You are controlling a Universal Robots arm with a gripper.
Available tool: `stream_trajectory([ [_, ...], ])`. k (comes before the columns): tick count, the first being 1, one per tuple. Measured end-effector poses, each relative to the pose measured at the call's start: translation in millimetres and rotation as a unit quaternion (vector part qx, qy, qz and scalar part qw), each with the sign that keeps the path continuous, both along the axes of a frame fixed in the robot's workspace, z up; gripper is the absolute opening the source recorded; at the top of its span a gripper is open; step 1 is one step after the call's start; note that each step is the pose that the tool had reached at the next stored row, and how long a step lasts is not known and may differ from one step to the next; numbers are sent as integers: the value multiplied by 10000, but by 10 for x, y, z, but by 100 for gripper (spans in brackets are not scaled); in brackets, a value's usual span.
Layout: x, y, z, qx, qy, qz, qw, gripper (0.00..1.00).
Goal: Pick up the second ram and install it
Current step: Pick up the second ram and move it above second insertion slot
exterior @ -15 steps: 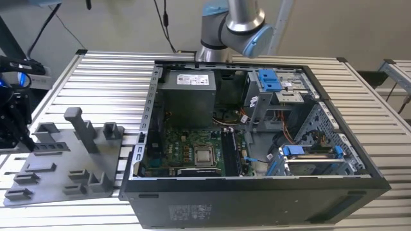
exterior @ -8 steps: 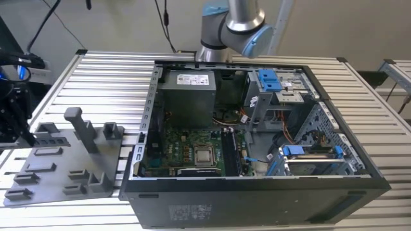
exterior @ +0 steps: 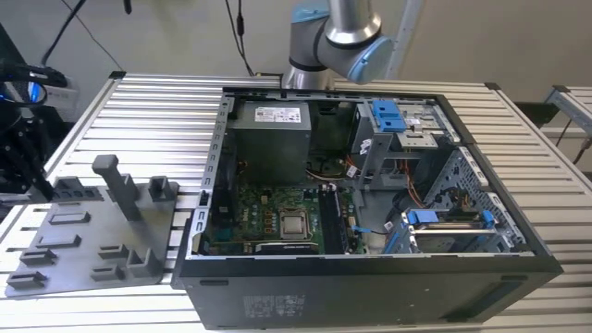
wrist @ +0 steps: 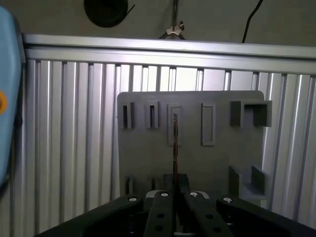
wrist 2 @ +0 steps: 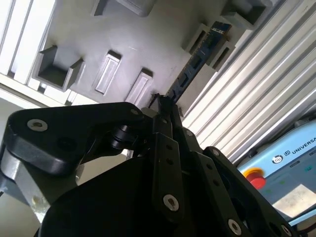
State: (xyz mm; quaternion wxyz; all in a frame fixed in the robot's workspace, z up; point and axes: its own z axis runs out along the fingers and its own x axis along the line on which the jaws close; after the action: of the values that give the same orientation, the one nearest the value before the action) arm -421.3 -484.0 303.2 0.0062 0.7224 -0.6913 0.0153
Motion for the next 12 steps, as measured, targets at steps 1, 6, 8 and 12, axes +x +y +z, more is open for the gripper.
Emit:
stream_trajectory([
  [1, 0, 14, 8, 0, -5, 0, 10000, 14],
  [6, 0, 81, 50, 0, -33, 2, 10000, 14],
  [8, 0, 106, 69, 0, -36, 14, 10000, 14],
  [12, 0, 142, 113, 0, -39, 50, 10000, 14],
])
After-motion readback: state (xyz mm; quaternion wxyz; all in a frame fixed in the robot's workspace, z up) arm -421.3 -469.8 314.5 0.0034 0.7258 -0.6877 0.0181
